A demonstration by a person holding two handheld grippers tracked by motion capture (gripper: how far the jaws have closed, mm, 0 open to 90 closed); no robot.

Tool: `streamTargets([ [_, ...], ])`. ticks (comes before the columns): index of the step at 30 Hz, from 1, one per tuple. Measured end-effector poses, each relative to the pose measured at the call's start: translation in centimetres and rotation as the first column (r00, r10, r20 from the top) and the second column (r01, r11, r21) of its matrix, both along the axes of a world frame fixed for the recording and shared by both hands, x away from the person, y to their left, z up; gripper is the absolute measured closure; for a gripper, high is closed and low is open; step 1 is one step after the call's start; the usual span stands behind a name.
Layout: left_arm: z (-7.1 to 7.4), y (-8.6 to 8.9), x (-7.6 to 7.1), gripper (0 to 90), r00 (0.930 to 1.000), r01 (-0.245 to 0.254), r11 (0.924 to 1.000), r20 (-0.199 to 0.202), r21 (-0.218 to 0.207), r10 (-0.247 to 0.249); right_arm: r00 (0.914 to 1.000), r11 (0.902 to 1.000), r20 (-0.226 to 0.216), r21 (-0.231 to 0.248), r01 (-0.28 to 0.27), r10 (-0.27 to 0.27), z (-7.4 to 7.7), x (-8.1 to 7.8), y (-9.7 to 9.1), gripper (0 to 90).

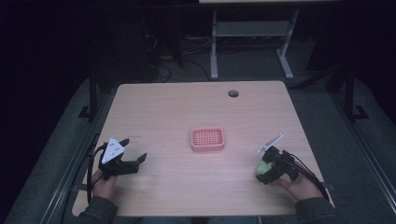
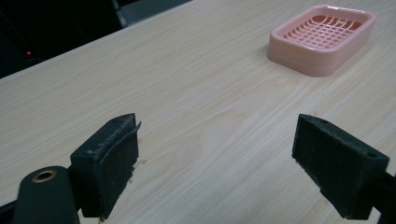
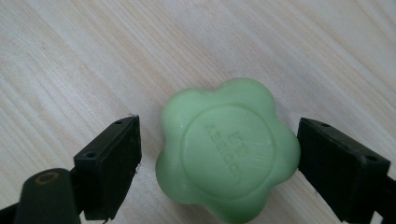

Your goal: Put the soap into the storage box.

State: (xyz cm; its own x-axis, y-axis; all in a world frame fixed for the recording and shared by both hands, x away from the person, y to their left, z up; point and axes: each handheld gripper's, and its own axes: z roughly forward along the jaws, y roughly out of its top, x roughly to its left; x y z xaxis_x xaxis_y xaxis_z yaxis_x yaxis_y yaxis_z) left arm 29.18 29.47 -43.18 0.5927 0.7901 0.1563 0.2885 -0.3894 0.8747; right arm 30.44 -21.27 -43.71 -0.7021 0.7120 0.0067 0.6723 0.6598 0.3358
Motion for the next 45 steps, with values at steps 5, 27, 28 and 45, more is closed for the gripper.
streamTargets([
  [5,0.0,0.0,0.0,14.1,1.0,-0.003,1.0,-0.003,-0.007,0.003,0.9998,0.9998,-0.012,-0.013,0.016,-0.016,-0.2,0.2,-0.1,15.1],
  [27,0.0,0.0,0.0,14.1,1.0,0.002,1.0,-0.001,-0.004,-0.002,0.999,0.9983,-0.035,-0.052,0.027,-0.029,-0.8,0.6,0.3,21.3],
  [28,0.0,0.0,0.0,14.1,1.0,0.002,1.0,0.0,-0.004,-0.002,0.9987,0.9981,-0.039,-0.054,0.03,-0.032,-0.8,0.6,0.3,21.3],
  [45,0.1,0.0,-0.1,14.1,1.0,0.001,1.0,0.002,-0.008,-0.001,0.9967,0.9981,-0.062,-0.035,0.05,-0.053,-1.0,0.7,0.1,24.9],
])
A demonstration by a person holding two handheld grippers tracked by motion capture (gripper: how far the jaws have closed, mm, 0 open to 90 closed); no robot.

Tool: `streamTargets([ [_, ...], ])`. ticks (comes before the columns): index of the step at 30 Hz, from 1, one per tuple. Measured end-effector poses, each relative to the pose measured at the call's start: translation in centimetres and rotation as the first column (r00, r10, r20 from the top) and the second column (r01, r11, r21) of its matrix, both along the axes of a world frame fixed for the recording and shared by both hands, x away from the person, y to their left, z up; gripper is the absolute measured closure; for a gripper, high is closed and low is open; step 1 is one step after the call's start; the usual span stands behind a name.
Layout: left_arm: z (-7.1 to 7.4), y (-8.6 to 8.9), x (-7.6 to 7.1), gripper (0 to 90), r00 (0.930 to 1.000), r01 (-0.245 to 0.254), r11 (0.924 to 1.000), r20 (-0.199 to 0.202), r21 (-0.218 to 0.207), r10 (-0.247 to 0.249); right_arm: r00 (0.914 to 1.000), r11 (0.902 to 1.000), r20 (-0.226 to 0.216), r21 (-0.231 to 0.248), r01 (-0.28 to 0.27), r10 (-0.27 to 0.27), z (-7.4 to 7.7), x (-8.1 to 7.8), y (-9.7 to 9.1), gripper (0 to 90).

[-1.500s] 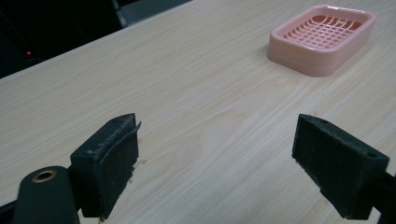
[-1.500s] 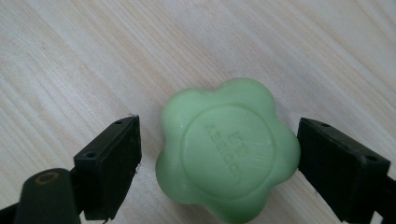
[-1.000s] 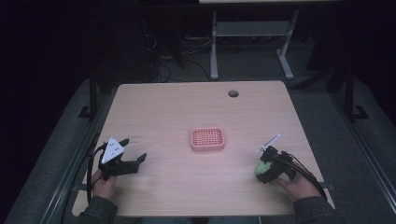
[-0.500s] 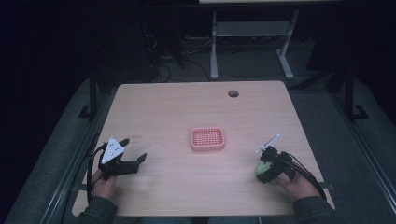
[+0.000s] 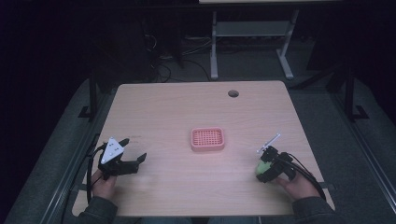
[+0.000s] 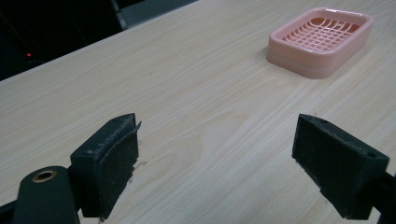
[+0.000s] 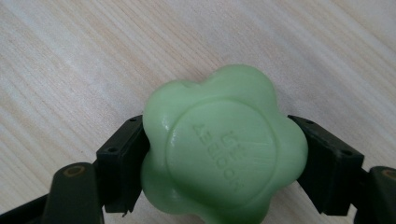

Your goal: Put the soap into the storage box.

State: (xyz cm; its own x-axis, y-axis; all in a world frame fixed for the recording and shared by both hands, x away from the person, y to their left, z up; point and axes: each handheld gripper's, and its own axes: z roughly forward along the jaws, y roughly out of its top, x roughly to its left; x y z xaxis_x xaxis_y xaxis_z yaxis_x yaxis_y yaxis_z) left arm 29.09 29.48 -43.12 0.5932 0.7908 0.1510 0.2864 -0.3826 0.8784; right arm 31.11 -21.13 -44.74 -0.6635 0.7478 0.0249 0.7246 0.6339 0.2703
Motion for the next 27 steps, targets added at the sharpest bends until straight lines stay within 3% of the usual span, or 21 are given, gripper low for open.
streamTargets([
  [8,0.0,0.0,0.0,14.1,1.0,-0.001,1.0,0.001,0.001,0.001,0.9994,0.9993,0.009,-0.019,-0.033,0.033,0.1,-0.1,0.2,25.6],
  [15,0.1,0.1,0.0,14.1,1.0,-0.002,1.0,0.006,-0.001,0.002,0.9976,0.9986,0.046,-0.015,-0.051,0.052,0.7,-0.3,0.4,25.8],
  [19,0.1,0.1,0.0,14.1,1.0,-0.002,1.0,0.004,-0.003,0.002,0.9953,0.9961,0.051,-0.038,-0.08,0.082,1.0,-0.3,0.9,25.9],
  [27,0.1,0.1,0.0,14.1,1.0,-0.001,1.0,0.004,-0.003,0.001,0.9937,0.9965,0.074,-0.011,-0.083,0.084,1.4,0.0,1.0,25.9],
])
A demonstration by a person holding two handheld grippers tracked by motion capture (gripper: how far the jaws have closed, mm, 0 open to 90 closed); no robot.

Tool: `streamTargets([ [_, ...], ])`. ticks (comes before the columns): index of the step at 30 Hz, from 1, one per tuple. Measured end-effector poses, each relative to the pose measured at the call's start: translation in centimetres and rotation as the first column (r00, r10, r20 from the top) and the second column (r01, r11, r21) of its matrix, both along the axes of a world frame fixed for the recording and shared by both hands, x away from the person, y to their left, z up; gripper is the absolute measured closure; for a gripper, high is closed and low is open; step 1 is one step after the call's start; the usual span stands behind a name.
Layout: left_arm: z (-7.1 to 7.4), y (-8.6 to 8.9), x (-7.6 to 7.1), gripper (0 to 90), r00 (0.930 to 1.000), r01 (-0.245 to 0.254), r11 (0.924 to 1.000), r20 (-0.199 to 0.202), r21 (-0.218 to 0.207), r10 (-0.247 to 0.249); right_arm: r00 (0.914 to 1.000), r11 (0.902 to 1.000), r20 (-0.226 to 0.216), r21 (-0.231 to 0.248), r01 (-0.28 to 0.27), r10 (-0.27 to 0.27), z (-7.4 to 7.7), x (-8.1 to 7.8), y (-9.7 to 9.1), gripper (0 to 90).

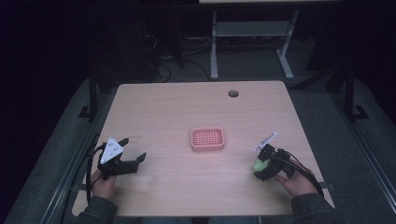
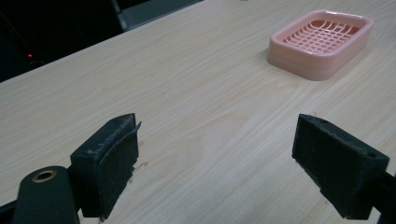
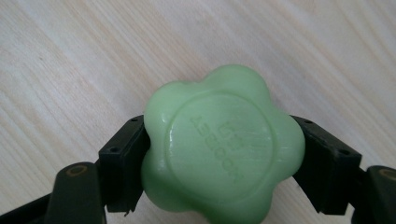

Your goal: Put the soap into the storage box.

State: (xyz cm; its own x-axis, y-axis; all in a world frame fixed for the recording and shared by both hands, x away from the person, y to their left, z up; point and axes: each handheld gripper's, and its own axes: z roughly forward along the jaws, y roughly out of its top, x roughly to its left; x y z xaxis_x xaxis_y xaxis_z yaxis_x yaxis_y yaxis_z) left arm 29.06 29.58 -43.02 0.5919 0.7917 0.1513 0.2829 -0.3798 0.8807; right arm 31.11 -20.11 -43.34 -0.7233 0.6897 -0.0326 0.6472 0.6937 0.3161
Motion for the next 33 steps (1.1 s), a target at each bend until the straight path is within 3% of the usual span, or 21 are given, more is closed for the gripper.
streamTargets([
  [14,0.1,0.0,-0.1,14.1,1.0,-0.002,1.0,-0.005,-0.001,0.002,0.999,0.9986,0.016,0.034,-0.042,0.041,1.6,1.5,1.3,25.9],
  [33,0.1,0.1,0.0,14.1,1.0,-0.002,1.0,-0.004,-0.007,0.002,0.994,0.9936,0.027,0.034,-0.107,0.106,3.3,3.6,4.0,25.9],
])
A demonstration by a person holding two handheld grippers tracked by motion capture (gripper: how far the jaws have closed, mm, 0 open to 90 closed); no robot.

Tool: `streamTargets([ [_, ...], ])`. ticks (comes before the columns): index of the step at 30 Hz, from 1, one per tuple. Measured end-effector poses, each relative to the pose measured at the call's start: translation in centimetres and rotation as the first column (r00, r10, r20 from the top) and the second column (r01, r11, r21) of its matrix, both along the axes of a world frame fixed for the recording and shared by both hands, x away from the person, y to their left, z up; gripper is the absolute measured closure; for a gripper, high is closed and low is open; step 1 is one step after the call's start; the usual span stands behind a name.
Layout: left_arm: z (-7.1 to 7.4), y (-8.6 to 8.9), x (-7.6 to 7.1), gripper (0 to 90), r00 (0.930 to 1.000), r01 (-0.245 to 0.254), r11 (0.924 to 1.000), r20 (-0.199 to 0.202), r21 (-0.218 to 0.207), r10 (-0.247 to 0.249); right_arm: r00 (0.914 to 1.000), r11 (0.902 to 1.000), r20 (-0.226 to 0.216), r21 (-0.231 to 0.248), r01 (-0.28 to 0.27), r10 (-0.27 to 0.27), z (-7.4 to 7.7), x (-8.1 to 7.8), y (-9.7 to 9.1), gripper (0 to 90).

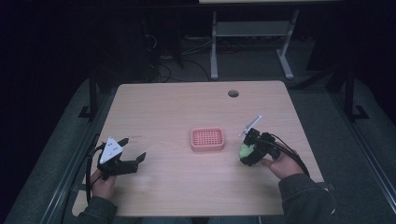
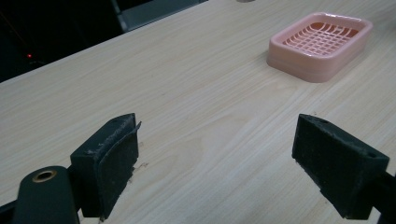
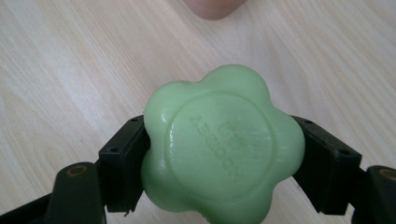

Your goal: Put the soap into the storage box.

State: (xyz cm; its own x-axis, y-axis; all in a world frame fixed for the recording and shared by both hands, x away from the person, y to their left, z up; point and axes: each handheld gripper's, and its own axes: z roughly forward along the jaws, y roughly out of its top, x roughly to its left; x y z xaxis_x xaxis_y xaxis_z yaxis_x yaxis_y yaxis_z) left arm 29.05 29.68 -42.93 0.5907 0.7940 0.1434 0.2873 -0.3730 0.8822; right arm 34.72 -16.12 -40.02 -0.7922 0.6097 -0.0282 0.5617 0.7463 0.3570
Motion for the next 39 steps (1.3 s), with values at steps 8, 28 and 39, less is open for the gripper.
streamTargets([
  [8,0.0,0.0,0.0,14.1,1.0,0.001,1.0,0.002,0.0,-0.001,0.9999,0.9999,-0.001,0.012,-0.013,0.013,0.4,0.8,0.7,25.9],
  [28,0.1,0.0,0.0,14.1,1.0,0.005,1.0,0.002,0.003,-0.005,0.999,0.9989,0.006,0.015,-0.044,0.043,1.2,2.6,2.8,25.9],
  [39,0.1,0.0,0.0,14.1,1.0,0.005,1.0,0.002,0.001,-0.005,0.9978,0.9976,0.004,0.017,-0.067,0.066,1.5,3.7,4.4,25.9],
])
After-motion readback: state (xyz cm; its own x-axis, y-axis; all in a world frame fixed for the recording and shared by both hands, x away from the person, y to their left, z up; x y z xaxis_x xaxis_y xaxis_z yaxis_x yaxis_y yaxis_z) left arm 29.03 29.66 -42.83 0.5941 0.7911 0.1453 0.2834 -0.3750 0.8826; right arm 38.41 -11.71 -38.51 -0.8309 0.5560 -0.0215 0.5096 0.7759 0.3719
